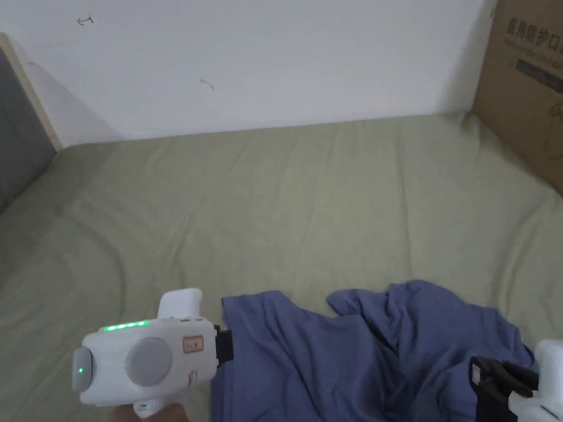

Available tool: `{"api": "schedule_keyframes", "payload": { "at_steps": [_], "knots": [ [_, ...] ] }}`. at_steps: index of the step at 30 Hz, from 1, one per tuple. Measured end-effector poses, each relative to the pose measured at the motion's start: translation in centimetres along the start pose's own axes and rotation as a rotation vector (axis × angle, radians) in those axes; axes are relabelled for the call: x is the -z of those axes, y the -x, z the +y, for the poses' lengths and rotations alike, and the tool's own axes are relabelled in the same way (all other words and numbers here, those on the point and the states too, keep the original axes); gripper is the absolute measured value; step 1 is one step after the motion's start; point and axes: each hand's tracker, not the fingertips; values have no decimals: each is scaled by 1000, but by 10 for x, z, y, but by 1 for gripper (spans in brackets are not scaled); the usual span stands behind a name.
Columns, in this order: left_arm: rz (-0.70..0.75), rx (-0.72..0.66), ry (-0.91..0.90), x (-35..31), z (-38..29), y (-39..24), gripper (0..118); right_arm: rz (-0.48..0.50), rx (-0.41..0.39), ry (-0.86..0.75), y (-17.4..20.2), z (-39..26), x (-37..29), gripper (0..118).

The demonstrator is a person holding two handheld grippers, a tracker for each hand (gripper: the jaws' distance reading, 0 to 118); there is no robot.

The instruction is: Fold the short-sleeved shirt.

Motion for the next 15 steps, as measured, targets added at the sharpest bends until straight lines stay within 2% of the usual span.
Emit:
{"api": "schedule_keyframes", "payload": {
  "at_steps": [1,3,4,9,13,14,15],
  "knots": [
    [5,1,-3,10,12,1,43,-2,2,7,-1,1,5,0],
    [17,7,2,30,33,2,107,6,10,24,-4,2,15,0],
    [32,18,1,42,42,1,116,10,14,33,-5,3,20,0],
    [93,43,70,105,72,0,116,-7,5,61,-13,4,40,0],
    [123,67,135,144,56,-8,113,-9,11,83,-21,3,49,0],
    [173,112,145,149,51,-16,110,-12,9,88,-22,3,51,0],
    [215,168,86,145,43,-23,100,-17,6,92,-23,3,53,0]
  ]
}}
